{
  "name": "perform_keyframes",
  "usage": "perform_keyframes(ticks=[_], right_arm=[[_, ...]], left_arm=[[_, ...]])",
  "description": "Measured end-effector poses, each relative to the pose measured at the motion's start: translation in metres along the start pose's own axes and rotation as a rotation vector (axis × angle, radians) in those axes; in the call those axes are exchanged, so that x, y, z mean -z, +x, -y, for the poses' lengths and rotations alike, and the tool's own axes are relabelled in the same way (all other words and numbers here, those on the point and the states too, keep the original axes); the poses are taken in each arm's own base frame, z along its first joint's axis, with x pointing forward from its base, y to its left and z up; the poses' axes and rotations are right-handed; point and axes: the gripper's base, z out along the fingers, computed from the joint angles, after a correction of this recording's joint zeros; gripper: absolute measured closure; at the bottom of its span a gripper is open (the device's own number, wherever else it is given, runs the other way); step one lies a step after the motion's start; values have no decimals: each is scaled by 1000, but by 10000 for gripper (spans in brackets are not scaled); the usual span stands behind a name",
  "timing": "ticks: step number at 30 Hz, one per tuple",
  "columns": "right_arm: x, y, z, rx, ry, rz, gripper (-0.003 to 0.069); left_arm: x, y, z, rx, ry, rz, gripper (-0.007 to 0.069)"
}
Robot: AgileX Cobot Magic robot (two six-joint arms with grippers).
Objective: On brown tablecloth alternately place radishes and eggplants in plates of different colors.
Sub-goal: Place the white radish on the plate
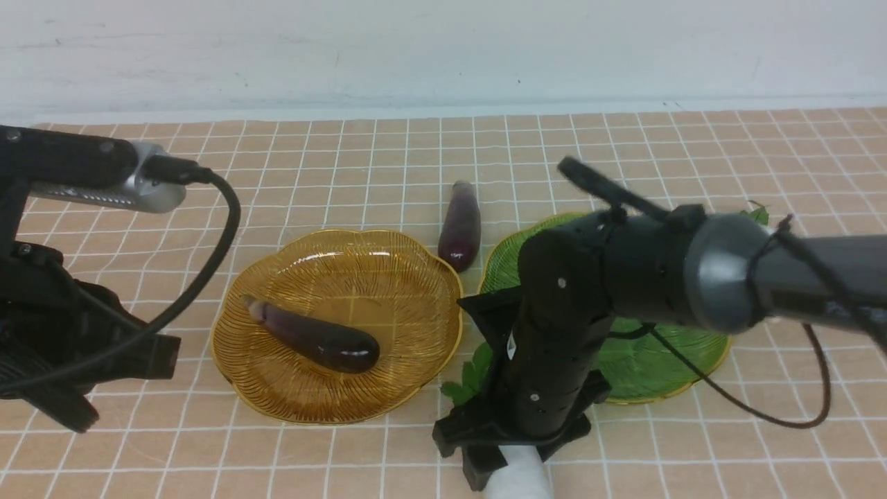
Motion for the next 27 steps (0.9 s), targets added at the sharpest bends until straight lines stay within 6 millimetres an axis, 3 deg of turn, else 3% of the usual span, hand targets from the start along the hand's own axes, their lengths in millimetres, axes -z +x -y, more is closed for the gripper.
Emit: perform_keyframes(ticks=[3, 6, 9, 13, 17, 19, 21, 27], right_arm=[[25, 5, -2, 27, 9, 19, 197], [72, 10, 1, 37, 49, 107, 197], [119, 5, 23, -44, 85, 247, 197], [140, -9, 56, -134, 105, 324, 197], [137, -26, 99, -202, 136, 354, 197], [124, -38, 128, -250, 156, 340, 197], [115, -43, 146, -288, 166, 318, 197], [100, -51, 166, -323, 175, 288, 138]], left_arm=[[0, 0, 0, 1, -2, -1, 628], [0, 0, 0, 1, -2, -1, 628], [0, 0, 0, 1, -2, -1, 628], [0, 0, 0, 1, -2, -1, 628], [-1, -2, 0, 0, 1, 15, 628], [-5, -5, 1, 0, 2, 22, 628], [-11, -9, 2, 1, 1, 11, 628], [-38, -40, 10, 8, 21, -43, 628]])
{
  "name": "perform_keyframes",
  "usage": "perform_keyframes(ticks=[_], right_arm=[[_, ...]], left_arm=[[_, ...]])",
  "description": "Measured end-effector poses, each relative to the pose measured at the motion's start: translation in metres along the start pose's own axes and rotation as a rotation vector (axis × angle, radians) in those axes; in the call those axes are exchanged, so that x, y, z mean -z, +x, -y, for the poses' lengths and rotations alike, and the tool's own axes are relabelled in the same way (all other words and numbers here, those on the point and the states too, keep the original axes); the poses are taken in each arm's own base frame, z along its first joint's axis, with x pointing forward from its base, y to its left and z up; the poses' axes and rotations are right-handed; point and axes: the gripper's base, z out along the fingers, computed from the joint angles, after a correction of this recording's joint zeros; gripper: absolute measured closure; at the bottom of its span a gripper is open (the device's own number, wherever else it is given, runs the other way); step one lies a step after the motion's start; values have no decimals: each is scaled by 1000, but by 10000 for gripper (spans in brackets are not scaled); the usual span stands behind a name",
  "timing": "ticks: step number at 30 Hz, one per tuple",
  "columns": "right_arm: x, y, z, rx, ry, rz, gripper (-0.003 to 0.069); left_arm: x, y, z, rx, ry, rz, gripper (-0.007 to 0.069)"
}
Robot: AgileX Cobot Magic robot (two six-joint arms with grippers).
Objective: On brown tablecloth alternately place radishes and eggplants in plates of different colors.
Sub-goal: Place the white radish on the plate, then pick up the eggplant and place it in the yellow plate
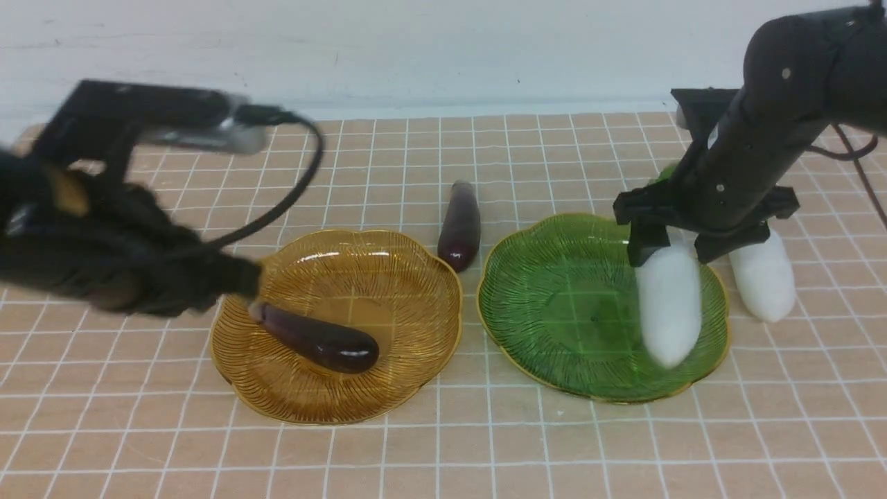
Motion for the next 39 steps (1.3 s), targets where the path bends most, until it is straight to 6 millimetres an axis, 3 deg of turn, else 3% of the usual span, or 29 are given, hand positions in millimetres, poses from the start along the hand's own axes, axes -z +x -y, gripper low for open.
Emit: perform_keyframes(ticks=[2, 3, 7, 11, 14, 18, 22, 24, 27, 31, 36, 39], right_arm=[[-5, -2, -1, 24, -6, 2, 80], [-5, -2, -1, 31, -7, 6, 74], [-2, -10, 1, 105, 3, 47, 63], [17, -29, 41, 34, 134, 114, 141], [24, -32, 71, -53, 177, 103, 197], [27, -28, 92, -119, 184, 49, 273], [26, -25, 91, -119, 167, 18, 314], [26, -25, 90, -122, 157, 16, 320], [26, -25, 90, -114, 155, 15, 321], [26, -25, 90, -101, 154, 14, 321], [27, -25, 90, -98, 154, 12, 323], [27, -25, 90, -95, 154, 11, 323]], left_arm=[[-22, -28, 11, -32, 13, -29, 628], [-25, -32, 13, -36, 15, -31, 628], [-64, -80, 37, -71, 35, -59, 628], [-103, -114, 50, -82, 38, -93, 624], [-133, -140, 57, -92, 40, -82, 596], [-182, -172, 66, -116, 52, -25, 455], [-227, -182, 71, -117, 58, 9, 297], [-257, -182, 75, -111, 74, 23, 180], [-284, -174, 79, -119, 78, 7, 110], [-310, -160, 81, -144, 73, -40, 89], [-326, -151, 82, -180, 71, -66, 94], [-328, -149, 81, -181, 69, -80, 207]])
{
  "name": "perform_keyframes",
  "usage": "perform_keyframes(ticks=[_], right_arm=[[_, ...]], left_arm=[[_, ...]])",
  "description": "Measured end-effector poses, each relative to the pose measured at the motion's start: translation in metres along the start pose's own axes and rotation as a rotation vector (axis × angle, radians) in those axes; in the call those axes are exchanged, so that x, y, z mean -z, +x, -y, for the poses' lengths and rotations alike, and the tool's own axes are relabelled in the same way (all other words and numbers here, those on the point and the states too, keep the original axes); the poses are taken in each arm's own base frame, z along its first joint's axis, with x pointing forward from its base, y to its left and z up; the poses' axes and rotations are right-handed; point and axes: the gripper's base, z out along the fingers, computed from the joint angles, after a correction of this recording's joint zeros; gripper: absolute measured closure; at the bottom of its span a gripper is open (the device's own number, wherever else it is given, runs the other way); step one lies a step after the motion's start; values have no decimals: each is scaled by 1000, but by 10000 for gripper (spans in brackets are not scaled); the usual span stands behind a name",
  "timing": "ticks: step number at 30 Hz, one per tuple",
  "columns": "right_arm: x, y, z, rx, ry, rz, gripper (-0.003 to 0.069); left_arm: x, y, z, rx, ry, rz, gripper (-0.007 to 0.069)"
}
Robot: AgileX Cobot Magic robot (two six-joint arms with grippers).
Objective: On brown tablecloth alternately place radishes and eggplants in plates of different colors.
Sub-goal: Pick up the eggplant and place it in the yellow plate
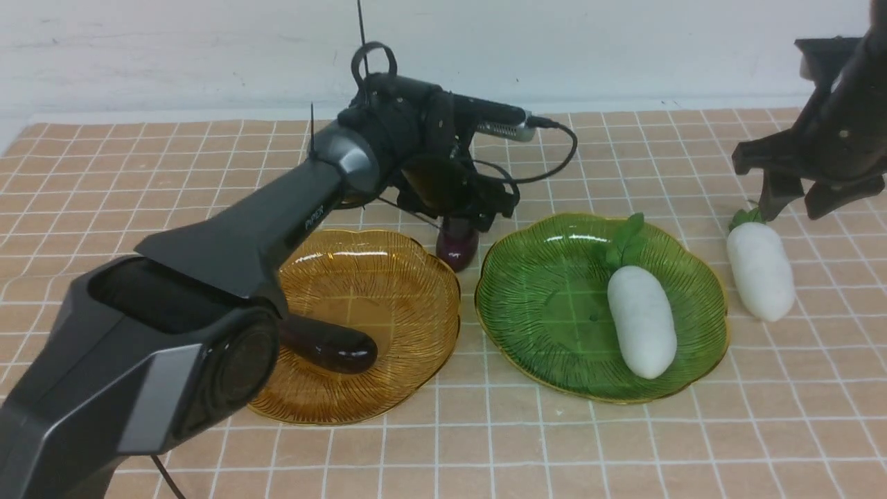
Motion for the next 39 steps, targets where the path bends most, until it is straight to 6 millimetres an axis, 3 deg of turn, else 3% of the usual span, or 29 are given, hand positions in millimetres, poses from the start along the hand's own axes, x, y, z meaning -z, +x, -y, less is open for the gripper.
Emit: perform_keyframes(ticks=[3, 7, 9, 13, 16, 19, 24, 29, 33, 39], right_arm=[[0, -1, 0, 1, -1, 6, 323], [3, -2, 1, 4, 7, 15, 323], [8, -5, 2, 8, 19, 24, 323], [31, -7, 5, 10, 31, 70, 323], [50, -4, 6, 7, 28, 108, 323], [61, -2, 7, 4, 22, 127, 323], [79, 3, 7, 8, -3, 164, 323], [88, 5, 4, -2, -47, 176, 323], [87, 6, -4, 15, -111, 165, 323], [85, 6, -7, 20, -137, 158, 323]], left_arm=[[2, 0, -1, -10, -18, -3, 330], [16, -9, 0, -12, -30, 20, 337], [46, -21, 1, -20, -40, 46, 337], [150, -46, -5, -48, -125, 116, 344], [206, -49, -24, 5, -151, 173, 345], [223, -43, -38, 53, -138, 157, 346], [216, -4, -44, 133, -97, -23, 347], [188, 36, -36, 282, -32, -208, 347], [156, 54, -28, 414, 51, -280, 347], [117, 63, -29, 436, 65, -338, 324]])
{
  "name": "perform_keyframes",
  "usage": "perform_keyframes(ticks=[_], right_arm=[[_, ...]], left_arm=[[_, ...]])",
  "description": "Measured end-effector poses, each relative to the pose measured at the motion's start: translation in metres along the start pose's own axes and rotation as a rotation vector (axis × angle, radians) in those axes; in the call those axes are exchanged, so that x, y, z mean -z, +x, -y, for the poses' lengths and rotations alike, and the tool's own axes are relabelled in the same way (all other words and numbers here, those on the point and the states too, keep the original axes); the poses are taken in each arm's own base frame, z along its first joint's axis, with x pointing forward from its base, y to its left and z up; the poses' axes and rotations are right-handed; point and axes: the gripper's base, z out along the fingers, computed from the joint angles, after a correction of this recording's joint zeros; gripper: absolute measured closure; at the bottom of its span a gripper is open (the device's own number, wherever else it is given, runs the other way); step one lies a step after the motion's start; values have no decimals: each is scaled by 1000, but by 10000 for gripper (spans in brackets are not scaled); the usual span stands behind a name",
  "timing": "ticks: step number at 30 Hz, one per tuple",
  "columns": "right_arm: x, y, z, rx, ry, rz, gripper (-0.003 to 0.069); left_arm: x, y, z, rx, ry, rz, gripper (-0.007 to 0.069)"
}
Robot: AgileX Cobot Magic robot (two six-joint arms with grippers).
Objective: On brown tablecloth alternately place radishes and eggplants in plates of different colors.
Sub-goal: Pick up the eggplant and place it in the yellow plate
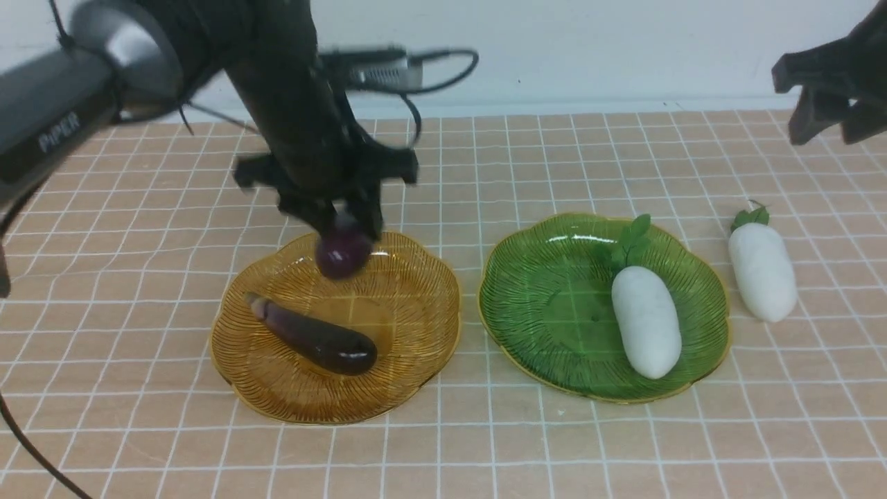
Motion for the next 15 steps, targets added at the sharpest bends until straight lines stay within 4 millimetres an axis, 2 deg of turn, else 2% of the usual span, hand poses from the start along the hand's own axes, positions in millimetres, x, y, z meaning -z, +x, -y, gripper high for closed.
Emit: perform_keyframes(ticks=[4, 7, 10, 13, 15], right_arm=[[-21, -2, 11, -20, 25, -47, 313], [-55, -3, 37, -101, 24, -121, 312], [-93, -1, 60, -158, 15, -185, 275], [-124, 1, 67, -155, 27, -211, 171], [-141, 2, 69, -156, 31, -221, 106]], left_arm=[[-11, -2, -2, -8, -5, -9, 234], [-12, -3, -2, -10, -4, -5, 81], [-8, -3, -1, -19, -6, -18, -11], [4, -5, 3, -43, -11, -25, -20], [20, -13, 7, -79, -17, 27, 47]])
